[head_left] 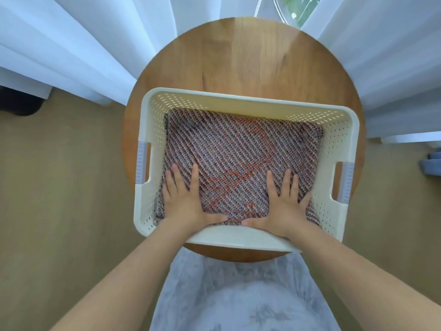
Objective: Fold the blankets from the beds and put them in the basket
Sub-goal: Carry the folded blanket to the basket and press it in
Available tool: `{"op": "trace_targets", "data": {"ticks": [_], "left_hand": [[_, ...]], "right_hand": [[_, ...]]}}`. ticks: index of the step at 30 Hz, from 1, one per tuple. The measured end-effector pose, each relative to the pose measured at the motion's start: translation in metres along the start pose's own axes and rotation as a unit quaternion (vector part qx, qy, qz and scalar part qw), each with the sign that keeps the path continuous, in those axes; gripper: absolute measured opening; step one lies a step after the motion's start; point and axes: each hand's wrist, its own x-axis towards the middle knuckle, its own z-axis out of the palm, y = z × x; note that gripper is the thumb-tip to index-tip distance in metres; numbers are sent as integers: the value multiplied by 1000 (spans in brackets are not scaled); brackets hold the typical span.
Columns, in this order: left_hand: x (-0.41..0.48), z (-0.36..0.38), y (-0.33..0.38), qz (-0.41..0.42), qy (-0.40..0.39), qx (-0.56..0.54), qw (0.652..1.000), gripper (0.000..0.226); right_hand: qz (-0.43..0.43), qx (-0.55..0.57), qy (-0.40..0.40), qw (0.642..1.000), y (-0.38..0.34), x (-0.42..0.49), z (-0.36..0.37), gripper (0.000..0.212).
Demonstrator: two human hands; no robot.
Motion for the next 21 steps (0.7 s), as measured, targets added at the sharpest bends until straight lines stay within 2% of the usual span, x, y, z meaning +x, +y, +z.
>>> {"op": "trace_targets", "data": {"ticks": [7, 15, 17, 19, 21], "left_hand": [[40, 4, 16, -47, -33, 50, 997, 157], [21, -4, 5, 9, -23, 67, 997, 154], [8, -8, 3, 19, -13, 81, 996, 147], [-7, -12, 6, 31, 5, 79, 996, 136], [-26, -14, 17, 89, 43, 72, 992, 117]], "right_hand": [[67, -38, 27, 997, -19, 30, 3, 146], [57, -34, 31, 997, -25, 7, -4, 147], [33, 17, 62, 997, -20, -9, -6, 134], [3, 85, 147, 985, -10, -33, -1, 106], [-12, 136, 242, 961, 0, -62, 13, 86]]}}
